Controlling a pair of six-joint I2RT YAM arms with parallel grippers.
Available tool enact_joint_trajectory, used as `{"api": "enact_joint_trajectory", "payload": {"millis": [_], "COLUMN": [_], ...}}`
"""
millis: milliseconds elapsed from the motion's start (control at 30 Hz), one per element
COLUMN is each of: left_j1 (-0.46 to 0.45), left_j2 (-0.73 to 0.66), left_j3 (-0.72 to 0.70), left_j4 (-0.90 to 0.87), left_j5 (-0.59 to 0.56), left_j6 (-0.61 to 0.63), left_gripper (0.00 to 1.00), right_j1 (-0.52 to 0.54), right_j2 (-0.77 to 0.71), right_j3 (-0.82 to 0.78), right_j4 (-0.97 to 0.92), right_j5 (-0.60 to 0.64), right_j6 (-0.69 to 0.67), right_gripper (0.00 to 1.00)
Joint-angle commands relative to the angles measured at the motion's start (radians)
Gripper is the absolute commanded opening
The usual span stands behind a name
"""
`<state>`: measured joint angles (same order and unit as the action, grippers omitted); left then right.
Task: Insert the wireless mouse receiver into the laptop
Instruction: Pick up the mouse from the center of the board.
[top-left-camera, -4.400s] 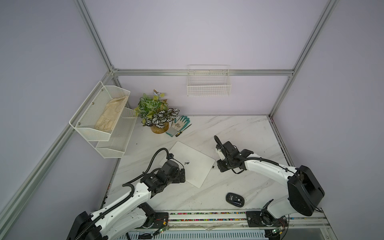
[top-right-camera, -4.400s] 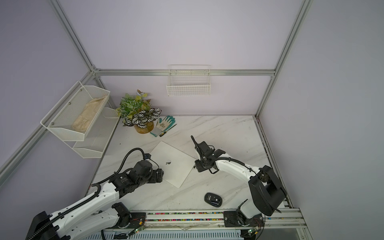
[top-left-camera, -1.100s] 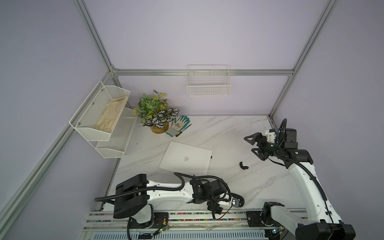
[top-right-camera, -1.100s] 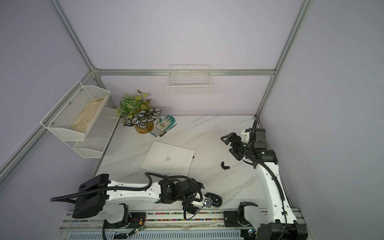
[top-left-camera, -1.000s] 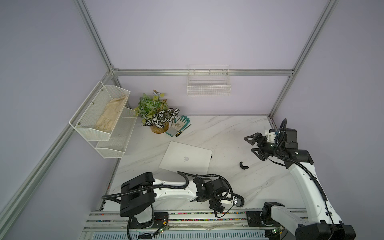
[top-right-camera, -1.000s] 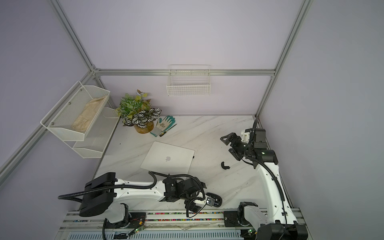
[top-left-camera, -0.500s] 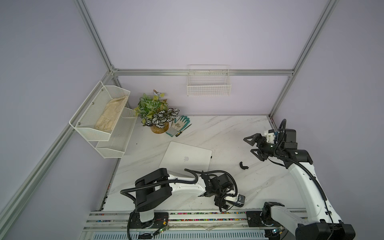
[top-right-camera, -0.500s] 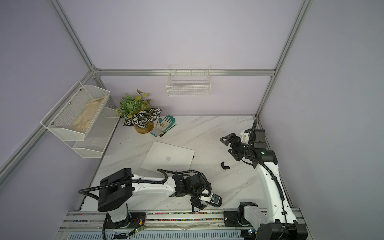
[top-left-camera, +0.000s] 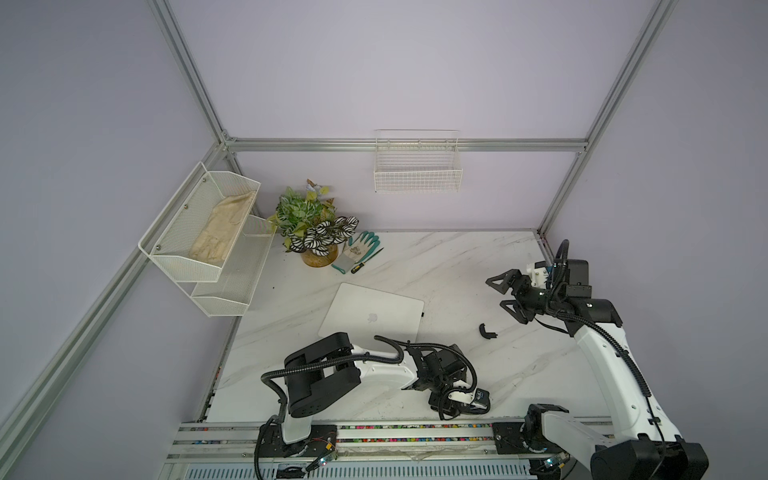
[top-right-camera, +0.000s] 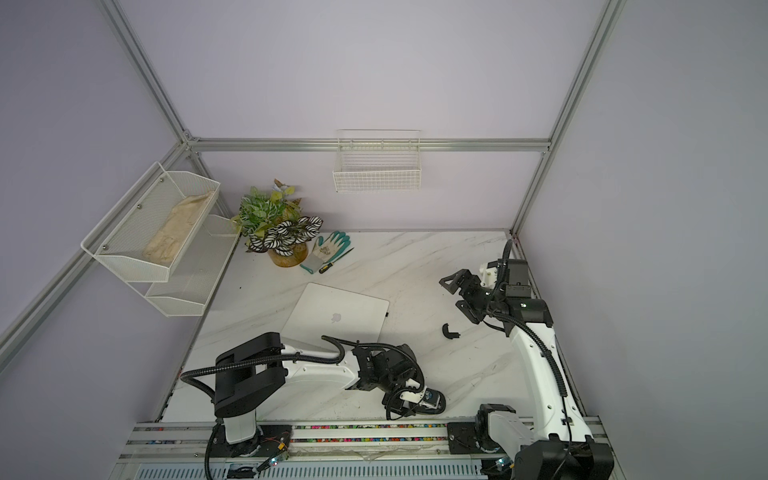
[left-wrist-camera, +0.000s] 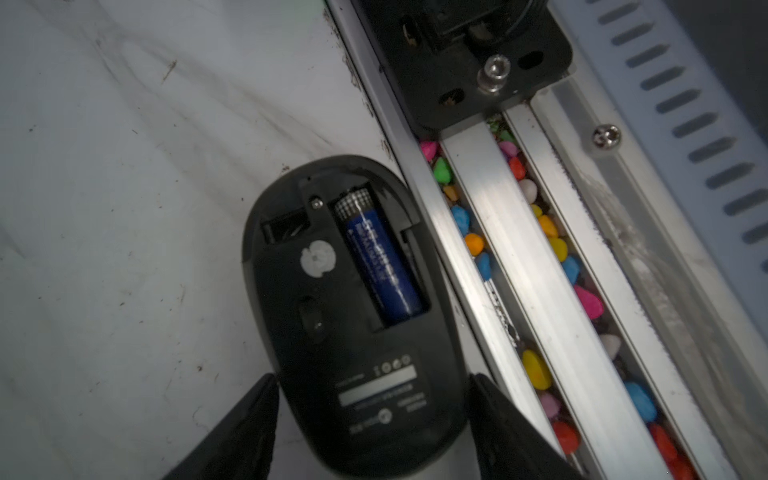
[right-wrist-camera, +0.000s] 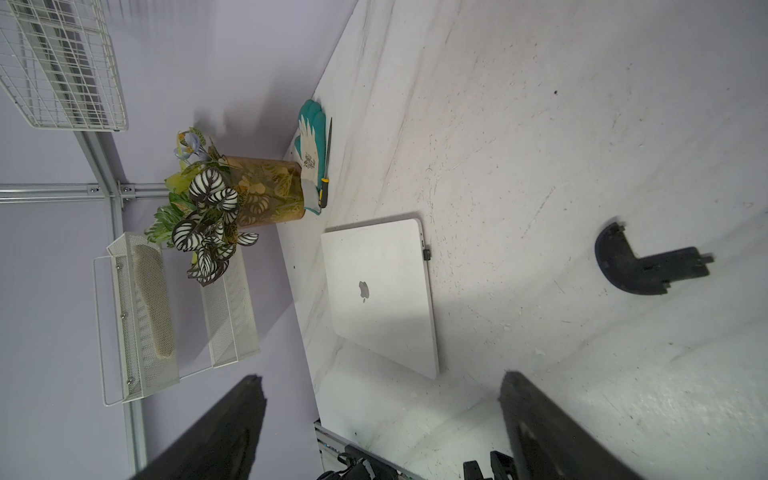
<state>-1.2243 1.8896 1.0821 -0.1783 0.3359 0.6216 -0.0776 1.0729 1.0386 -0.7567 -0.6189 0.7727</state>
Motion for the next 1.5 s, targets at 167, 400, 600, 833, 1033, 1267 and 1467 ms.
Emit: {"api": "enact_joint_trajectory", "payload": {"millis": [167,400,600,833,1033,1267,1467], "left_j1": [0.005,0.003,0.003,0.002,0.002,-0.001,-0.006], "left_j2": [0.028,0.030,0.039,0.058,0.070,0.057,0.054], "left_j3": [0.025,0.009,0.000,0.012,0.007,-0.005,-0.009], "left_j4": [0.120,0.166,0.162,0.128,0.128,0.153,0.165], "left_j5": [0.046,0.039,0.046,0.054,0.034,0.016,0.007], "left_j6": [-0.101,-0.168,-0.174,-0.178,-0.202,-0.212,-0.232], "left_gripper": [0.78,0.79,0.77,0.77,0.77,0.68,0.56], "right_j1": [-0.004,-0.004,-0.004,-0.004,-0.004,-0.003,-0.004], "right_j2": [0.010,0.015,0.007,0.000,-0.002,-0.004,0.000], "right_j3": [-0.020,-0.013,-0.014,-0.013,-0.013,-0.018,-0.016], "right_j4": [0.007,0.010,0.004,0.003,0.003,0.000,0.002], "right_j5": [0.009,0.013,0.020,0.028,0.027,0.029,0.038], "right_j6": [-0.012,-0.017,-0.017,-0.020,-0.021,-0.024,-0.030], "right_gripper": [0.90,0.90,0.90,0.90,0.90,0.90,0.90]}}
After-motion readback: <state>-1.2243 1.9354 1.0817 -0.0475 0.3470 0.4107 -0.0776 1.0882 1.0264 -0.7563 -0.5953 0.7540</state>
